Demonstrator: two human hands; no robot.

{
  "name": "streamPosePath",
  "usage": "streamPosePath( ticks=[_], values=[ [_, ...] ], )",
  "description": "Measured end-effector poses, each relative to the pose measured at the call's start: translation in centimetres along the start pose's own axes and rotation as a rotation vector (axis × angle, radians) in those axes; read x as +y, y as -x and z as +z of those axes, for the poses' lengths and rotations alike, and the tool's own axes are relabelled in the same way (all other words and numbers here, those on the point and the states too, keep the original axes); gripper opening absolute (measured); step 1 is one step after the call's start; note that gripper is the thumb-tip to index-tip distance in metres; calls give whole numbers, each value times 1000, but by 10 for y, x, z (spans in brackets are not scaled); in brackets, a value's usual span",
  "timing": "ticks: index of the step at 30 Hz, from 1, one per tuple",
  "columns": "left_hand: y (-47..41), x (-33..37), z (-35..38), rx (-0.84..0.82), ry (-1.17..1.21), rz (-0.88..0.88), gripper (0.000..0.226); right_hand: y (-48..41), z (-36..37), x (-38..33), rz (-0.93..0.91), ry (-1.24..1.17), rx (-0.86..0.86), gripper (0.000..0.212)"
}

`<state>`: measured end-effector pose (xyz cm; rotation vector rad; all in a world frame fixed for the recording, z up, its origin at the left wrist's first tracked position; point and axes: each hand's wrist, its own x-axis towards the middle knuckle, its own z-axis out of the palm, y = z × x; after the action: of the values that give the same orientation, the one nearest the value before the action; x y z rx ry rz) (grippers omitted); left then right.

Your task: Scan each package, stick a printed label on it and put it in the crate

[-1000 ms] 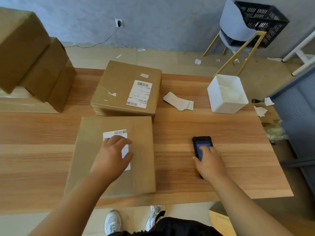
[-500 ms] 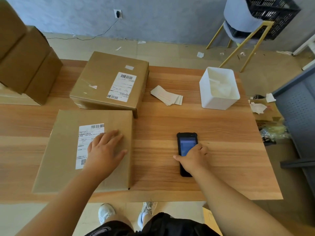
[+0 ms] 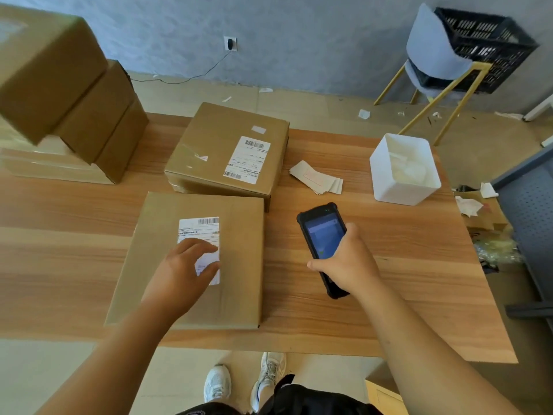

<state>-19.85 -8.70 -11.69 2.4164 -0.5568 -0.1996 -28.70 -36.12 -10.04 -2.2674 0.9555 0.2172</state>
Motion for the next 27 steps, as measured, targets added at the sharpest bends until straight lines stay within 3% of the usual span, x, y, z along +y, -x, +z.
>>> streamPosePath(
  ticks=[8,16,27],
  values=[
    [39,-61,-34,10,-231,-188,41,61,-1,-77,-239,422,-151,70],
    [46,-88,-34,-39,-230,-77,48,104,16,-111,-329,816,-293,61],
    [47,-93,-36,-81,-198,-55,51,120,21,-121,-274,865,-293,64]
  ],
)
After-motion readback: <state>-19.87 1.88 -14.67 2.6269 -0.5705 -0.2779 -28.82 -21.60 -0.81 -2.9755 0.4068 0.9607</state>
